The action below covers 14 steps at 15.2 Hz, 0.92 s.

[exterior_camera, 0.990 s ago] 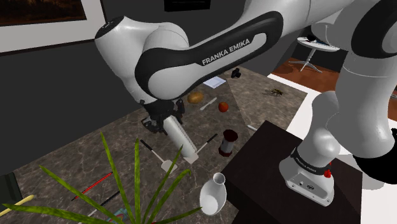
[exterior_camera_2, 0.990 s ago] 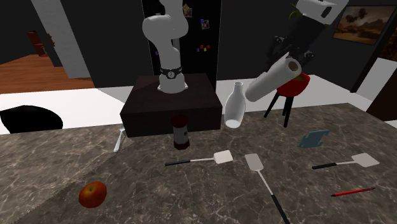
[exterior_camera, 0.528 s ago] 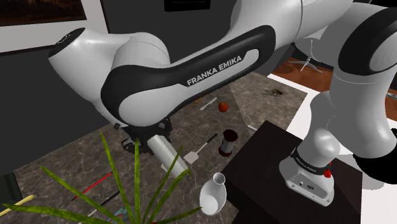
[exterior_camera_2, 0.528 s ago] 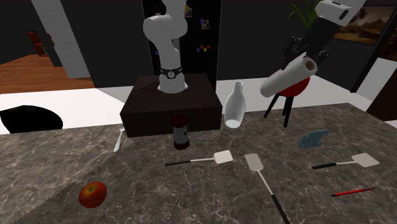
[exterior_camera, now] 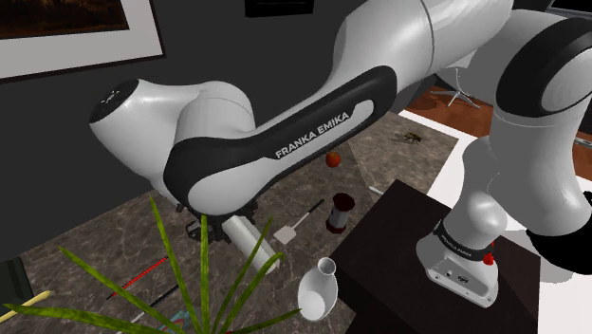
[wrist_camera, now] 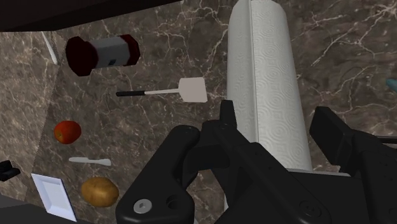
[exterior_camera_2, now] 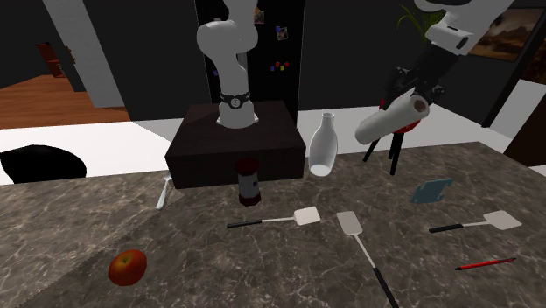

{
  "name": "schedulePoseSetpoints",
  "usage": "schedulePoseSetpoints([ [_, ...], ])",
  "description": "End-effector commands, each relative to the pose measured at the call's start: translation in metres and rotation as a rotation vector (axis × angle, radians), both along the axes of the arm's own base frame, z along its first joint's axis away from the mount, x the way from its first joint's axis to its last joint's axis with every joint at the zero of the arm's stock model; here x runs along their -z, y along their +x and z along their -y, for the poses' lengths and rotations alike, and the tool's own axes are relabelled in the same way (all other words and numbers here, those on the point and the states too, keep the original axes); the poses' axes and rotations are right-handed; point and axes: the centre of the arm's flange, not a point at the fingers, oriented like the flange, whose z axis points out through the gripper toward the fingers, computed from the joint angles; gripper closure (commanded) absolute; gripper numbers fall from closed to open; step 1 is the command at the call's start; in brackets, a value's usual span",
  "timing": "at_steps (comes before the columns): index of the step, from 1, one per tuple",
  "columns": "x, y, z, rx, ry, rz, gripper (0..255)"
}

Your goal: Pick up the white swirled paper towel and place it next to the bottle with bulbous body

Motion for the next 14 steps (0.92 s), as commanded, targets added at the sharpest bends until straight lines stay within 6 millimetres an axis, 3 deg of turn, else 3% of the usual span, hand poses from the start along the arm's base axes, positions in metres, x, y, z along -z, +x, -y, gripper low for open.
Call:
schedulePoseSetpoints([
  [1, 0.012, 0.0, 0.0, 0.0, 0.0, 0.0, 255],
  [14, 0.081, 0.0, 0.0, 0.0, 0.0, 0.0, 255],
])
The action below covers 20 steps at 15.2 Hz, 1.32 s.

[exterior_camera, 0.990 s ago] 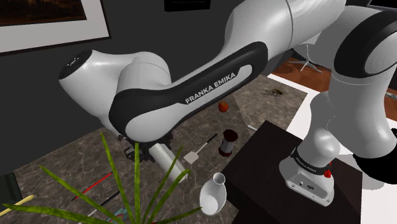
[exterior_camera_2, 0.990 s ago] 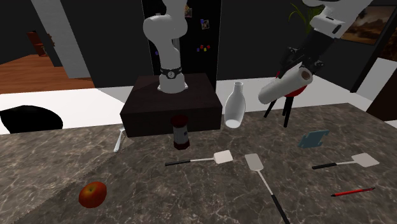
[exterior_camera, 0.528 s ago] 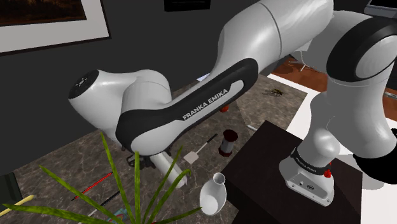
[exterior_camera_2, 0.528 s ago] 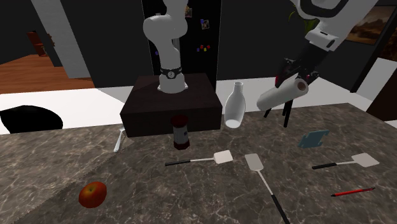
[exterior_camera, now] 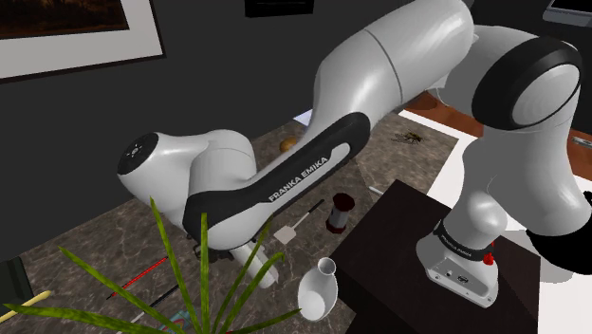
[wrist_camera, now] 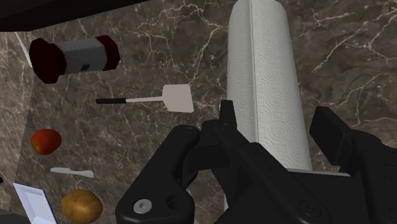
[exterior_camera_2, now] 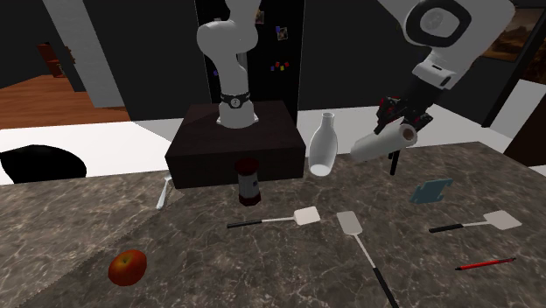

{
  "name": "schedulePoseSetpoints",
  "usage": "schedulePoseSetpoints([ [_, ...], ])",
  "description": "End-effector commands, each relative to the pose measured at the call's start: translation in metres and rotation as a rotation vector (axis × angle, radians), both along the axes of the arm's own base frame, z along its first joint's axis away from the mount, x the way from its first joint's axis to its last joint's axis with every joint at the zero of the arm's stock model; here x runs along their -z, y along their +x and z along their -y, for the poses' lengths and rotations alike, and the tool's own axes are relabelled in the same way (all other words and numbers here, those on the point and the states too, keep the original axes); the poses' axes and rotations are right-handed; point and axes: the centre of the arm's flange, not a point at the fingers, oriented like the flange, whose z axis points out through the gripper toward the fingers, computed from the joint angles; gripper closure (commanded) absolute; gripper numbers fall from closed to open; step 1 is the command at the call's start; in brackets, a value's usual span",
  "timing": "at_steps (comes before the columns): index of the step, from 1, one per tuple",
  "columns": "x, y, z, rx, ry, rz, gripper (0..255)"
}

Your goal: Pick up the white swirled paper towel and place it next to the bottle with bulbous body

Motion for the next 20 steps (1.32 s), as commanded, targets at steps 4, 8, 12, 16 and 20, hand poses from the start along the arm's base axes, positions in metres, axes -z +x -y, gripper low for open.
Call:
schedulePoseSetpoints([
  [4, 0.027, 0.0, -0.001, 0.0, 0.0, 0.0, 255],
  [8, 0.048, 0.0, -0.001, 0.0, 0.0, 0.0, 255],
  [12, 0.07, 0.0, -0.001, 0.0, 0.0, 0.0, 255],
  [16, 0.091, 0.0, -0.001, 0.0, 0.0, 0.0, 255],
  [20, 0.112, 0.0, -0.001, 0.0, 0.0, 0.0, 255],
])
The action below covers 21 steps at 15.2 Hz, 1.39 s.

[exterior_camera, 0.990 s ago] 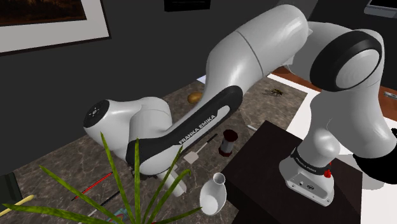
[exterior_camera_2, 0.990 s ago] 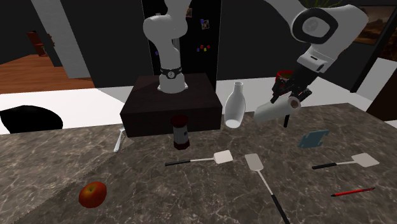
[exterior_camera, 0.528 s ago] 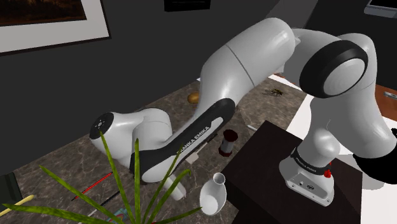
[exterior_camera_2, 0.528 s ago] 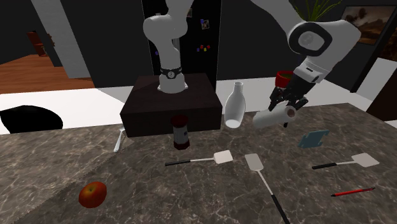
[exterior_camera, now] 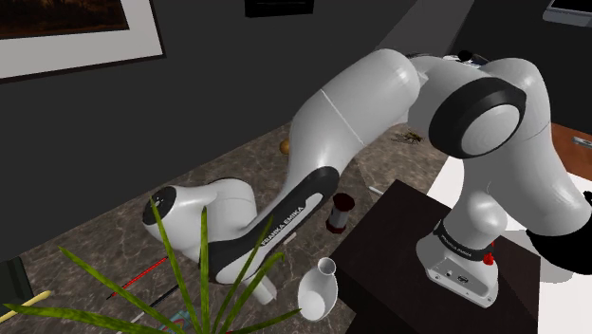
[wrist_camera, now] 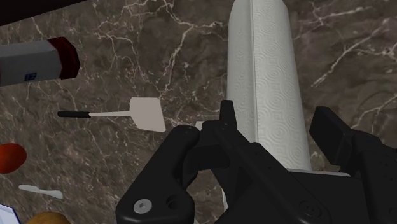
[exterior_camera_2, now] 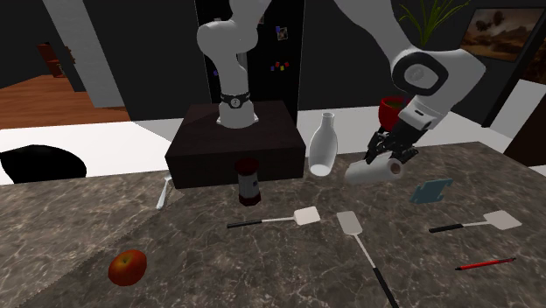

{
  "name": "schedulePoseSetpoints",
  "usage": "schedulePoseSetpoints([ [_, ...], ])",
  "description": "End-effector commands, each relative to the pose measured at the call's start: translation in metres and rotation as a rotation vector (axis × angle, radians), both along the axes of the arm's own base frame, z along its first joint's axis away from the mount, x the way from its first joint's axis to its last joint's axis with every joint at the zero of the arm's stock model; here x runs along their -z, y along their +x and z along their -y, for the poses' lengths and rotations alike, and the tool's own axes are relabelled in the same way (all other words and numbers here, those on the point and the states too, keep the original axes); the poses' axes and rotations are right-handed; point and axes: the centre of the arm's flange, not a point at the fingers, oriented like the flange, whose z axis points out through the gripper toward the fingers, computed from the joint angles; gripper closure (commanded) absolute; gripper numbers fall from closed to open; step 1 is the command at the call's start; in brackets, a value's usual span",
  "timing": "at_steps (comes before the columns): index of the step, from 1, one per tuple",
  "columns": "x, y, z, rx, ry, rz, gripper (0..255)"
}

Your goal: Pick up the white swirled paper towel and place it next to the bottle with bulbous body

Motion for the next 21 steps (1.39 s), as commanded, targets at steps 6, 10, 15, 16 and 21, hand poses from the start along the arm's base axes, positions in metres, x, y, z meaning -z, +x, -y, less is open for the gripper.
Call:
schedulePoseSetpoints([
  [6, 0.037, -0.001, 0.0, 0.0, 0.0, 0.0, 255],
  [10, 0.058, -0.001, 0.0, 0.0, 0.0, 0.0, 255],
  [15, 0.063, -0.001, -0.004, -0.002, 0.01, 0.005, 0],
  [16, 0.06, 0.008, 0.024, -0.04, 0.145, 0.003, 0],
  [21, 0.083, 0.053, 0.132, -0.192, 0.695, -0.008, 0],
])
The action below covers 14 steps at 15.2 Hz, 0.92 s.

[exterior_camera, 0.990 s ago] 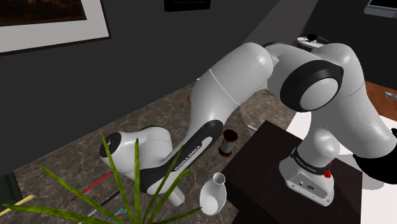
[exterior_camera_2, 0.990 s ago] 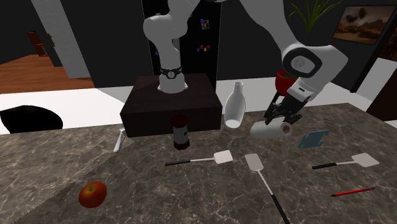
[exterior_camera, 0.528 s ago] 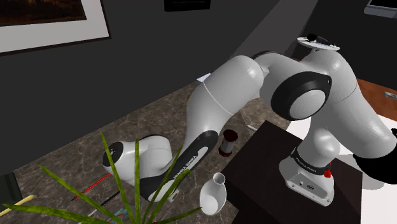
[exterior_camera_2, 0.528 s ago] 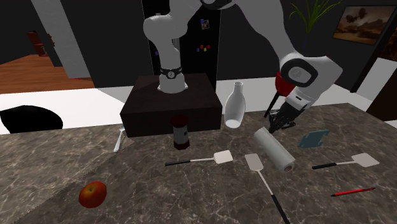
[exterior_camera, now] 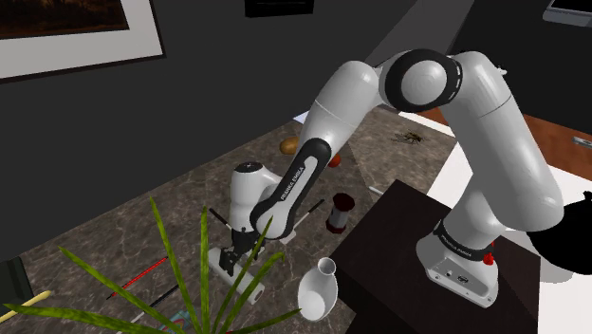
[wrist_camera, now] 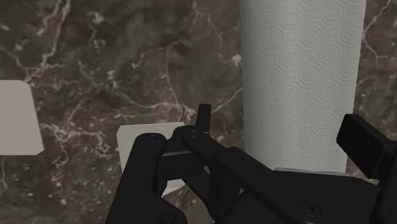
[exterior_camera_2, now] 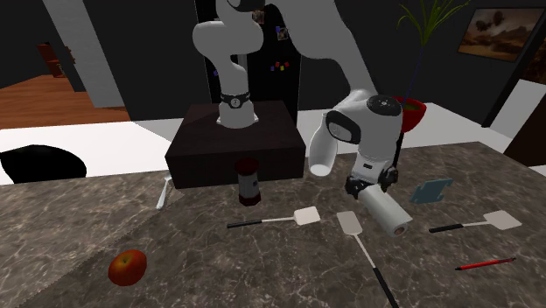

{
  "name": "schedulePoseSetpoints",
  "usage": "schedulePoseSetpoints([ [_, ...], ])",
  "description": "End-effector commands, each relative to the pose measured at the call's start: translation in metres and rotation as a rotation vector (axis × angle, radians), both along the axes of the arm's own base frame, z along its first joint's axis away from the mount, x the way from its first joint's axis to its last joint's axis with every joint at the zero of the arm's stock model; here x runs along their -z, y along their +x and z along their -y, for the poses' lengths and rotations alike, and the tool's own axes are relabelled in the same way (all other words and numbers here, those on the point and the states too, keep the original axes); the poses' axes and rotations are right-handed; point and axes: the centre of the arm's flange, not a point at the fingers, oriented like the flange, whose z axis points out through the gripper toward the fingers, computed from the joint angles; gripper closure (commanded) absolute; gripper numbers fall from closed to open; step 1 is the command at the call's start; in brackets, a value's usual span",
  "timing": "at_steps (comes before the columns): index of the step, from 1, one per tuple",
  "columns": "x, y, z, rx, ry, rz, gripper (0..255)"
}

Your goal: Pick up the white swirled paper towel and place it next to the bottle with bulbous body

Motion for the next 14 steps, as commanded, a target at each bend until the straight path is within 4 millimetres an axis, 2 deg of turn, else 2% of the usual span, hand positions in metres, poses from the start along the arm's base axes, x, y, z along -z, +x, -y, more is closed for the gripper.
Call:
schedulePoseSetpoints([
  [1, 0.003, 0.007, 0.01, -0.028, 0.086, 0.027, 0],
  [7, 0.036, 0.002, -0.001, -0.028, 0.086, 0.027, 0],
  [14, 0.036, 0.002, -0.001, -0.028, 0.086, 0.027, 0],
])
